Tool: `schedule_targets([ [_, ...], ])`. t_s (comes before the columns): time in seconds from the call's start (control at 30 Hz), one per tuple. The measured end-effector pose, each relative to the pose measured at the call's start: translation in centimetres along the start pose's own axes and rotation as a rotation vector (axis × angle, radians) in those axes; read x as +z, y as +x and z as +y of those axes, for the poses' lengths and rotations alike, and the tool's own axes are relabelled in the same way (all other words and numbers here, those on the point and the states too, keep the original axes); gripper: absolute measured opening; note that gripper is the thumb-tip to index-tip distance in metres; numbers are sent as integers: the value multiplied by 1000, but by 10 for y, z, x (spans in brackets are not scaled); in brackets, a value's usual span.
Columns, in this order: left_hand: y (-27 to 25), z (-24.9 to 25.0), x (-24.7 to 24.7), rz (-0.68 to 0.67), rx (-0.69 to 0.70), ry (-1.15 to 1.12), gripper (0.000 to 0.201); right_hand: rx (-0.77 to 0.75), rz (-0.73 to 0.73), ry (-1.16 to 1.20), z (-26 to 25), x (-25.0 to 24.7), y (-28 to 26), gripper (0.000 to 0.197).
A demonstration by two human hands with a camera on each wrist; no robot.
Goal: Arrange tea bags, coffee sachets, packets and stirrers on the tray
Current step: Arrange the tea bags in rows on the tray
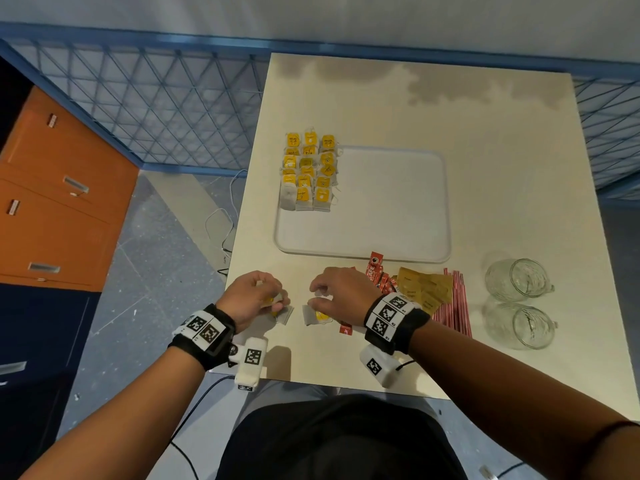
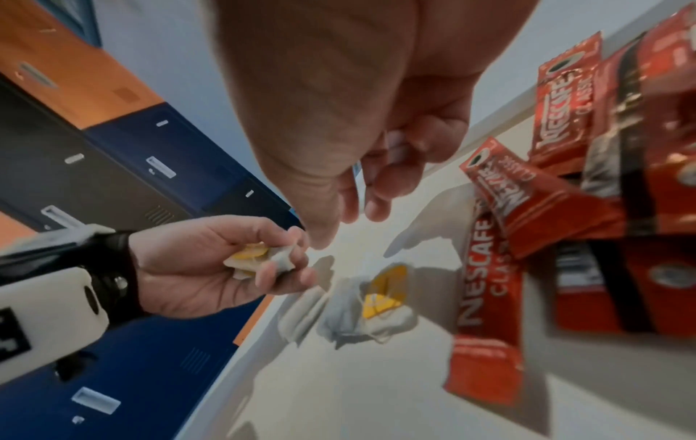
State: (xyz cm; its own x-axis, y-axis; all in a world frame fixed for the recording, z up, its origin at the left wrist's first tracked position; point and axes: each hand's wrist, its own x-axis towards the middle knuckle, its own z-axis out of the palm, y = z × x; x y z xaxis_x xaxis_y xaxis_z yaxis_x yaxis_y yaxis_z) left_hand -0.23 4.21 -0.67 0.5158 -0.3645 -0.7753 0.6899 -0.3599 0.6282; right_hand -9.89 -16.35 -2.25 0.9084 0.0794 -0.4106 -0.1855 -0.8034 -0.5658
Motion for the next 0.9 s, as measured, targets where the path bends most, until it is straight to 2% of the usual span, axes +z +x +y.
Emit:
schedule_targets([
  [0.07, -2, 0, -2, 55, 44, 102, 13, 21, -12, -65, 3, 1, -4, 38],
  [0.17, 5, -7, -8, 162, 139, 458, 10, 41, -36, -133, 3, 5, -8, 43],
  [0.23, 9, -13, -11, 157, 180, 638, 10, 49, -52, -168, 2, 7, -10, 46],
  [0.33, 8, -21, -9, 122, 183, 851, 37, 53, -52, -204, 3, 11, -10, 47],
  [0.43, 7, -24, -4, 108, 235, 1023, 40, 41, -69, -233, 4, 15, -10, 44],
  [0.67, 13, -23, -1, 64, 245, 1225, 22, 47, -82, -260, 3, 19, -6, 31],
  [0.9, 9, -15, 2, 54, 325, 1035, 28, 16, -62, -58, 0, 10, -10, 16],
])
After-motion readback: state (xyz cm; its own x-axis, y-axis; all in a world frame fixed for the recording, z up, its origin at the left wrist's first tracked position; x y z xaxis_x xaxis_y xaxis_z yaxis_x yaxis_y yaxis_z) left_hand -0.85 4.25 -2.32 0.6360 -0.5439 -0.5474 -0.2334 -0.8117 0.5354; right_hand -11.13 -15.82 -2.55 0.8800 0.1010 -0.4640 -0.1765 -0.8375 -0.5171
